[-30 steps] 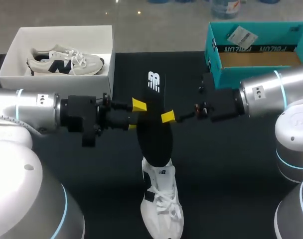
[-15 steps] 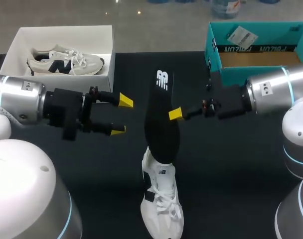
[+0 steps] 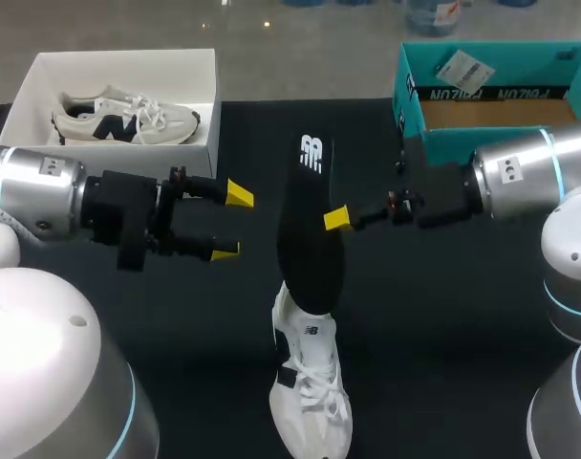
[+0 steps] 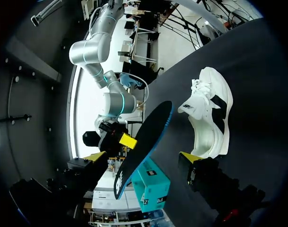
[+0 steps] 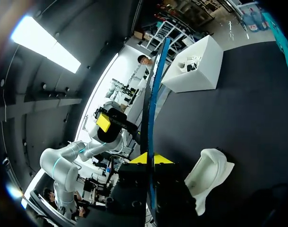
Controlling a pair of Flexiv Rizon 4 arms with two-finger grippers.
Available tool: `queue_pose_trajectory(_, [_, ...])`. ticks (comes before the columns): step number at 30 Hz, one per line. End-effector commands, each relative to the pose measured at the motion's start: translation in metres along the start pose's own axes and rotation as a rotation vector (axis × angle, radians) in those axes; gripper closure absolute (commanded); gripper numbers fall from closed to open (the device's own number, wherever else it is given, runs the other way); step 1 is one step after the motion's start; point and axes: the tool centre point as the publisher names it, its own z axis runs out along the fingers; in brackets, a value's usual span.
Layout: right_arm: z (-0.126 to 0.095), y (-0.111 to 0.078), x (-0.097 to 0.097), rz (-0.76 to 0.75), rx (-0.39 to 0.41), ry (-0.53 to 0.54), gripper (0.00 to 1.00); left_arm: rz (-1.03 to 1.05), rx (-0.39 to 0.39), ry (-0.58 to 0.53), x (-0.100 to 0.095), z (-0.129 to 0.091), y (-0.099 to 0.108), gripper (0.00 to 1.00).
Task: Take the shoe out of the shoebox, open the shoe tongue, remove and reinsert the insole, then place the shoe into the shoebox
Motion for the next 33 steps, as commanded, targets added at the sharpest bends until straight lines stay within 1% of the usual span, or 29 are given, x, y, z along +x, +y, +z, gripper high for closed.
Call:
queue_pose_trajectory(1, [0.001,-0.001,0.001,0.001,0.000,-0.004,1.00,0.000,-0.001,0.002,0.000,0.000,0.000,0.00])
queue_pose_trajectory(17, [0.001,-0.001,0.001,0.001,0.000,-0.004,1.00,0.000,-0.001,0.002,0.000,0.000,0.000,0.00])
queue_pose_trajectory(19, [0.001,-0.001,0.001,0.001,0.000,-0.004,1.00,-0.049,-0.002,0.011,0.001,-0.006,0.008,0.00])
queue_pose_trajectory(20, [0.001,-0.001,0.001,0.001,0.000,-0.004,1.00,-0.069,-0.008,0.028,0.002,-0.009,0.012,0.00])
queue_pose_trajectory(21, [0.001,-0.001,0.001,0.001,0.000,-0.004,1.00,-0.089,-0.033,0.050,0.003,-0.011,0.016,0.00])
queue_pose_trajectory(24, [0.001,-0.001,0.001,0.001,0.000,-0.004,1.00,-0.186,-0.047,0.099,0.008,-0.018,0.024,0.00])
queue_pose_trajectory(25, [0.001,-0.001,0.001,0.001,0.000,-0.004,1.00,-0.209,-0.072,0.129,0.009,-0.020,0.024,0.00])
queue_pose_trajectory(27, [0.001,-0.001,0.001,0.001,0.000,-0.004,1.00,-0.258,-0.062,0.151,0.012,-0.025,0.025,0.00])
queue_pose_trajectory(30, [0.001,-0.001,0.001,0.001,0.000,-0.004,1.00,-0.344,-0.088,0.214,0.018,-0.028,0.023,0.00])
queue_pose_trajectory(32, [0.001,-0.001,0.001,0.001,0.000,-0.004,1.00,-0.389,-0.089,0.245,0.021,-0.030,0.021,0.00])
queue_pose_trajectory(33, [0.001,-0.001,0.001,0.001,0.000,-0.004,1.00,-0.448,-0.106,0.269,0.024,-0.031,0.020,0.00])
